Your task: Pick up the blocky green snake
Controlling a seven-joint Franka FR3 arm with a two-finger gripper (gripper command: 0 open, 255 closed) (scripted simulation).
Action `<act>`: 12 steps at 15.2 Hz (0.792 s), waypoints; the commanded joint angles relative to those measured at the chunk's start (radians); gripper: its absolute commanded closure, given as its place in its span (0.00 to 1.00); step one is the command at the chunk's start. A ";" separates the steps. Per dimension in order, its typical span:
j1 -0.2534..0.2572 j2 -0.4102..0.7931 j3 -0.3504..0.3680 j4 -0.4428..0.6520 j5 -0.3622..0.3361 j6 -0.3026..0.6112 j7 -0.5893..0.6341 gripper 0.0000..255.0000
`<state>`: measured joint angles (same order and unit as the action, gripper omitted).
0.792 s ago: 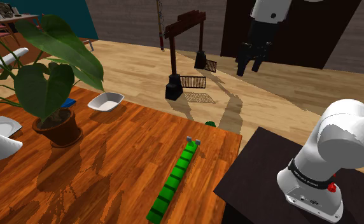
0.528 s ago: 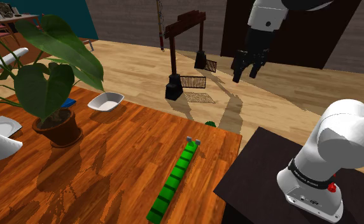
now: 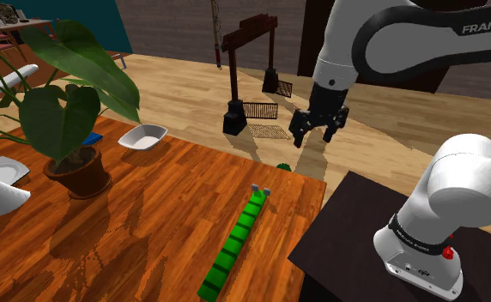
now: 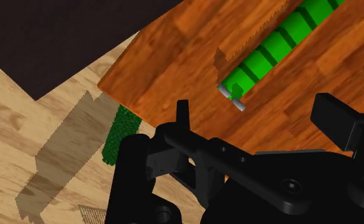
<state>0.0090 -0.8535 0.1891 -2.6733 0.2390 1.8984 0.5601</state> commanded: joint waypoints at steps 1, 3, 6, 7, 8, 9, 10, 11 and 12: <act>0.005 0.018 0.060 -0.034 0.039 0.060 0.088 0.00; 0.007 0.055 0.122 -0.054 0.076 0.122 0.171 0.00; 0.005 0.134 0.217 -0.068 0.124 0.223 0.296 0.00; 0.001 0.165 0.249 -0.068 0.138 0.257 0.338 0.00; -0.004 0.200 0.282 -0.067 0.149 0.293 0.381 0.00; -0.012 0.236 0.315 -0.063 0.158 0.328 0.424 0.00; -0.022 0.275 0.349 -0.057 0.164 0.364 0.469 0.00; -0.035 0.317 0.384 -0.049 0.166 0.400 0.514 0.00; -0.051 0.360 0.420 -0.039 0.165 0.436 0.561 0.00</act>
<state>-0.0236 -0.5441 0.5735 -2.7201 0.4038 2.2887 1.0741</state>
